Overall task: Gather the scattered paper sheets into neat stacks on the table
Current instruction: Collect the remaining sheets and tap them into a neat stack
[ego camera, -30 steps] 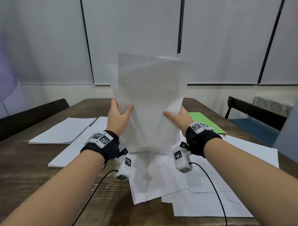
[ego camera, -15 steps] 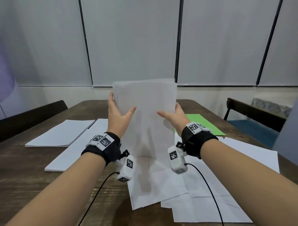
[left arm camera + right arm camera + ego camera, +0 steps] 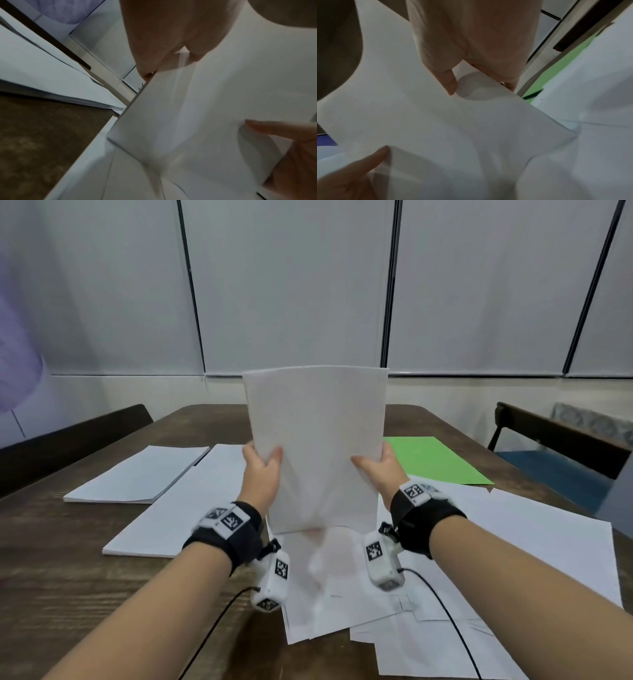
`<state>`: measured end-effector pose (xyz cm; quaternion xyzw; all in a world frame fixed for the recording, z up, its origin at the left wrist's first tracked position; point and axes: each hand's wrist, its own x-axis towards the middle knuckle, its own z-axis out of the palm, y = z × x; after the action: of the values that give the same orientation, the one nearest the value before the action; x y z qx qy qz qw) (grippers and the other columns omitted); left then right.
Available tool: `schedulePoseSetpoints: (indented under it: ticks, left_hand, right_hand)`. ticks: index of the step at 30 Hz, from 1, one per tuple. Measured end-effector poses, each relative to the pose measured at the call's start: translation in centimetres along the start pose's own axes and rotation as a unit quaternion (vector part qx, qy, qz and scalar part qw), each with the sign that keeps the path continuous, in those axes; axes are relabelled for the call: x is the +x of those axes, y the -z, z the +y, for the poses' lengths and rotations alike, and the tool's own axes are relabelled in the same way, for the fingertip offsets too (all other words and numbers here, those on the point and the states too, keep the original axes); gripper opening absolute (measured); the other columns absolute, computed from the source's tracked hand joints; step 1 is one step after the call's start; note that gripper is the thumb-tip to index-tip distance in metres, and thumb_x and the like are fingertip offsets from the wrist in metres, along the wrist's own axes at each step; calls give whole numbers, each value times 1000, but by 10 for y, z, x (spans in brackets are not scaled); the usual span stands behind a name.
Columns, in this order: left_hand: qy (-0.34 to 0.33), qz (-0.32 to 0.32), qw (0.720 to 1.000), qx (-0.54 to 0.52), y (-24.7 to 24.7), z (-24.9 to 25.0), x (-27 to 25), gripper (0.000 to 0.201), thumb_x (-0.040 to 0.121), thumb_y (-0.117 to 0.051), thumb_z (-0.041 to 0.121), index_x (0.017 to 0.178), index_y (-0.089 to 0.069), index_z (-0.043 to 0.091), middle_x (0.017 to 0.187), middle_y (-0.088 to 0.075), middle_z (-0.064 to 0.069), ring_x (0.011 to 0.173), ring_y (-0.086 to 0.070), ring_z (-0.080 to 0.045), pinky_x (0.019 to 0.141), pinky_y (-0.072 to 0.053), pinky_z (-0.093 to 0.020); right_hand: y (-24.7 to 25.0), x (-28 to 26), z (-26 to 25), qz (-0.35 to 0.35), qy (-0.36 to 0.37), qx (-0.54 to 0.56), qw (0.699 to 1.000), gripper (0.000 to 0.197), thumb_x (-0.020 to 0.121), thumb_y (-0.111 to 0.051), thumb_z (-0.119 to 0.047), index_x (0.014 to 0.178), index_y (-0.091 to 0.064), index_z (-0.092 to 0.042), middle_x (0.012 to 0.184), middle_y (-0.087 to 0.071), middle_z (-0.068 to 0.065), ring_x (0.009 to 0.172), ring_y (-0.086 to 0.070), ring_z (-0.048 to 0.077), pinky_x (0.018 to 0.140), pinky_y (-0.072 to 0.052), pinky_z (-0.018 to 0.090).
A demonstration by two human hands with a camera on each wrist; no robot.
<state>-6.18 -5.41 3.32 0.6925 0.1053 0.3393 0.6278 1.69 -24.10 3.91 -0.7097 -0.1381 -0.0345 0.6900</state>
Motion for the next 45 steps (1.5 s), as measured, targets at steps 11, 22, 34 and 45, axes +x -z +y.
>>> schedulePoseSetpoints:
  ticks: [11, 22, 34, 45]
  left_hand:
    - [3, 8, 999, 33, -10, -9, 7, 30, 97, -48, 28, 119, -31, 15, 100, -56, 6, 96, -58, -19, 89, -48, -37]
    - [81, -43, 968, 235, 1, -47, -2, 24, 95, -42, 4, 117, -34, 9, 104, -46, -10, 91, -46, -23, 80, -41, -32]
    - [149, 15, 930, 336, 189, -29, 34, 26, 88, -51, -3, 113, -46, 2, 106, -53, -15, 96, -53, -29, 80, -47, -34]
    - [177, 86, 857, 476, 326, -50, 40, 31, 80, -62, 3, 110, -66, 9, 111, -66, -12, 105, -60, -31, 89, -48, -34]
  right_hand:
    - [3, 16, 20, 48, 1, -55, 997, 30, 83, -68, -12, 110, -57, -12, 102, -67, 6, 96, -65, 25, 89, -52, 38]
    - [-16, -2, 47, -57, -60, -207, 975, 30, 97, -45, -13, 127, -45, -10, 114, -57, 7, 106, -55, 24, 85, -40, 27]
    - [-153, -45, 6, -232, -32, -273, 933, 39, 88, -63, -24, 119, -47, -6, 107, -57, 4, 95, -56, 23, 73, -46, 28]
    - [-290, -86, 14, -399, -64, -331, 853, 20, 89, -57, -15, 95, -67, 2, 98, -70, 16, 94, -67, 33, 81, -55, 36]
